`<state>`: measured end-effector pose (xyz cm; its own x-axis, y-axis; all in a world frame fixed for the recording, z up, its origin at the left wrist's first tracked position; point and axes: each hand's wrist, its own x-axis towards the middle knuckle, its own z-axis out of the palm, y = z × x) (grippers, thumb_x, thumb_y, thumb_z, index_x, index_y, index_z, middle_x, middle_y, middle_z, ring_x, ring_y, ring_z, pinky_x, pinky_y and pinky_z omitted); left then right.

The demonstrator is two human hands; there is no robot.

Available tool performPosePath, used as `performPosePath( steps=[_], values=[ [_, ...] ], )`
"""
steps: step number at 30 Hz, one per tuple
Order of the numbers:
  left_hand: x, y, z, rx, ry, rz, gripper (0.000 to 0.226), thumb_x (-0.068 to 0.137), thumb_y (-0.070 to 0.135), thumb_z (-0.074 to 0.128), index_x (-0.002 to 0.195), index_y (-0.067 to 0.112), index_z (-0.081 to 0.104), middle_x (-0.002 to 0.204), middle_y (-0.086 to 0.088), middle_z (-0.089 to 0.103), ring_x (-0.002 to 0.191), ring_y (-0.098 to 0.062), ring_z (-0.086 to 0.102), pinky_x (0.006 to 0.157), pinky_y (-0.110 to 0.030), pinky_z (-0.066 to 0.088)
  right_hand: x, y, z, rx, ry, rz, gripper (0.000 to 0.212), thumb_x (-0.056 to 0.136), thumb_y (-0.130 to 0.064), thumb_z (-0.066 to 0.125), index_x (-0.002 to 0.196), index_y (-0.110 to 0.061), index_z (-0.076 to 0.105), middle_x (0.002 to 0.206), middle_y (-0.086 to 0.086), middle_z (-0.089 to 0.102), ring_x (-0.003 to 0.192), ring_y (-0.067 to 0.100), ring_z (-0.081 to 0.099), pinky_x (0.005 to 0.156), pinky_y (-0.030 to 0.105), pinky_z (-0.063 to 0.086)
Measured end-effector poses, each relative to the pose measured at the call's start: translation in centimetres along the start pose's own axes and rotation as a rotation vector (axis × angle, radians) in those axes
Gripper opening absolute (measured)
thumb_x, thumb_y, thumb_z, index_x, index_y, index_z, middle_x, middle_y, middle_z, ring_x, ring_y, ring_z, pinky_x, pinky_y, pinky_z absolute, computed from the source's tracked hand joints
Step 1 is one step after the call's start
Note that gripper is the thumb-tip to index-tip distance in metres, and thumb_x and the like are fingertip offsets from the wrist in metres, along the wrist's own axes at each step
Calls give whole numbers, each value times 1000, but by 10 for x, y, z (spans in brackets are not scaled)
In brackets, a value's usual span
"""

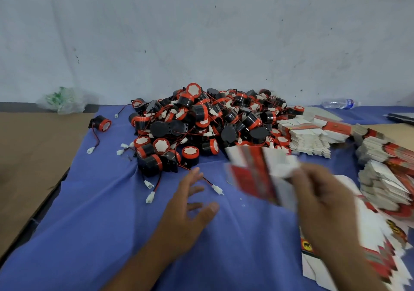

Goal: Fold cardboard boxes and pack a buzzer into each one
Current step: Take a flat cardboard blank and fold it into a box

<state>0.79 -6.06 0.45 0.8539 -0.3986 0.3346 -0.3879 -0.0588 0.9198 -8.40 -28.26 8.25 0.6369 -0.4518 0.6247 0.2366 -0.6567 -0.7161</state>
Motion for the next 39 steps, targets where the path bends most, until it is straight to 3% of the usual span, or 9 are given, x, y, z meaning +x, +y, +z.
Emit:
performPosePath(
  steps=[6, 10, 13, 18, 23, 26, 30, 35, 39],
  values=[
    [3, 2, -10, 204, 137, -51, 100, 64, 81, 66, 144, 60, 10, 146, 38, 19, 135, 16, 24, 103, -15, 40, -16, -3, 83, 583, -294, 390, 23, 95, -33, 58, 83, -24, 75, 82, 5, 75, 72, 18, 71, 59, 27, 58],
    [8, -9, -20, 382, 272, -106, 86, 80, 76, 47, 152, 34, 25, 153, 10, 19, 143, -17, 22, 114, -45, 33, -21, 1, 95, 695, -460, 292, 20, 86, -36, 62, 98, -28, 77, 100, 0, 77, 88, 19, 74, 70, 25, 60],
    [8, -10, -19, 464, 252, -139, 98, 71, 88, 39, 152, 35, 24, 153, 18, 11, 144, -10, 9, 118, -38, 24, -23, 3, 98, 623, -527, 250, 28, 99, -7, 56, 101, -27, 74, 97, 1, 77, 88, 24, 74, 71, 30, 61],
    [-2, -1, -10, 368, 45, -49, 106, 55, 92, 57, 139, 59, 2, 156, 31, -8, 145, 7, -7, 114, -9, 11, -31, 7, 101, 400, -656, 112, 42, 84, -14, 63, 88, -56, 68, 82, -20, 72, 75, -2, 66, 65, 16, 50],
    [-3, -2, -9, 268, 2, -87, 121, 55, 71, 76, 151, 37, 11, 160, 17, 4, 149, -5, 12, 117, -42, 31, -34, 7, 106, 254, -723, -127, 52, 80, -2, 57, 105, -48, 59, 91, -32, 63, 82, -5, 60, 73, 11, 42],
    [0, 2, -12, 200, 35, -106, 94, 61, 53, 63, 145, 40, 23, 161, 18, 6, 149, -3, 9, 119, -44, 27, -37, 11, 111, 255, -714, -128, 55, 87, -3, 57, 138, -25, 56, 129, -15, 63, 119, 3, 58, 102, 18, 42],
    [1, 10, -16, 291, 45, -19, 96, 64, 41, 51, 148, 44, 5, 161, 23, 0, 148, 1, -1, 120, -36, 16, -32, 15, 107, 237, -702, 57, 65, 88, -14, 67, 127, -58, 39, 135, -15, 50, 127, 0, 47, 110, 30, 41],
    [1, 14, -20, 242, -148, 61, 90, 68, 6, 51, 143, 50, 29, 151, 27, 29, 142, 0, 27, 107, -17, 35, -26, 17, 99, 453, -718, 154, 51, 74, -42, 70, 123, -43, 58, 122, -16, 63, 114, 6, 61, 90, 26, 53],
    [7, 10, -27, 0, -109, -121, 73, 49, 4, 51, 113, 38, 56, 107, 3, 62, 93, -17, 59, 62, -24, 49, -17, 21, 91, 839, -958, 353, 58, 74, -31, 77, 128, -33, 56, 116, -7, 65, 107, 15, 63, 87, 29, 52]
  ],
)
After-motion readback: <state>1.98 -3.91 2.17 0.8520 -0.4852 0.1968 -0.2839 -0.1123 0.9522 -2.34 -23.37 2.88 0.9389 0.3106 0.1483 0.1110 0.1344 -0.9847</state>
